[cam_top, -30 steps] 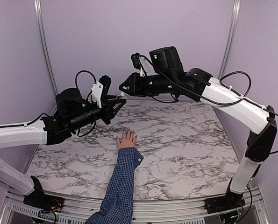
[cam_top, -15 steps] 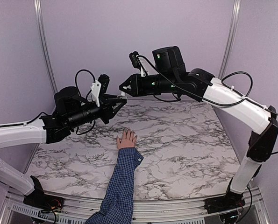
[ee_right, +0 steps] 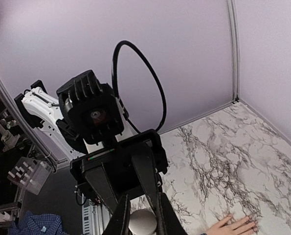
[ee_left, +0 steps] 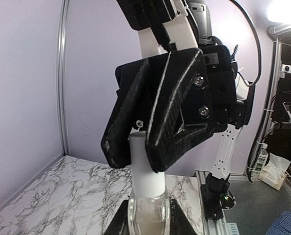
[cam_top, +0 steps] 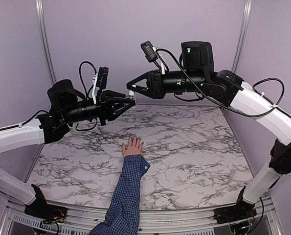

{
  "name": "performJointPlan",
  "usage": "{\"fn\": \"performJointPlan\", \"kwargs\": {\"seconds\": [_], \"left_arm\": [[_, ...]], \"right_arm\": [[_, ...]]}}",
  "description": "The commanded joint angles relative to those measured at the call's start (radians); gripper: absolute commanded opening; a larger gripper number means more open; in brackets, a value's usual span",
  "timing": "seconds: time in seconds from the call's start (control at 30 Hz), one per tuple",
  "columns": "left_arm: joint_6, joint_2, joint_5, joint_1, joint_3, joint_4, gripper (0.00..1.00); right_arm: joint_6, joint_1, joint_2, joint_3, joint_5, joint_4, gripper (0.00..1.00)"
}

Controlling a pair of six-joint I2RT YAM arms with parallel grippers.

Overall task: Paint the nails
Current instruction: Unscrew the nail polish bottle cap from the nail polish bottle.

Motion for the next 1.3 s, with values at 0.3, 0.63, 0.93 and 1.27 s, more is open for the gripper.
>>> {"fn": "performJointPlan", "kwargs": {"seconds": [0.3, 0.63, 0.93, 1.27], "left_arm": [[-0.117, 0.013, 0.370, -0.035, 0.113, 0.062, 0.00], [-0.047, -0.017, 0.229, -0.033, 0.057, 0.059, 0.00], [0.013, -0.028, -0.026, -0.034, -0.016, 0.042, 0.00], [0.060, -0.001, -0.270, -0.035, -0.037, 0.020, 0.00]], "right_arm": [[-0.045, -0.030, -0.015, -0.029, -0.402, 0.303, 0.00], [0.013, -0.052, -0.014, -0.035, -0.385, 0.320, 0.30], [0.084, -0.060, -0.038, -0.049, -0.138, 0.238, 0.51], [0.205, -0.051, 0.009, 0.036, 0.216, -0.022, 0.50]]}}
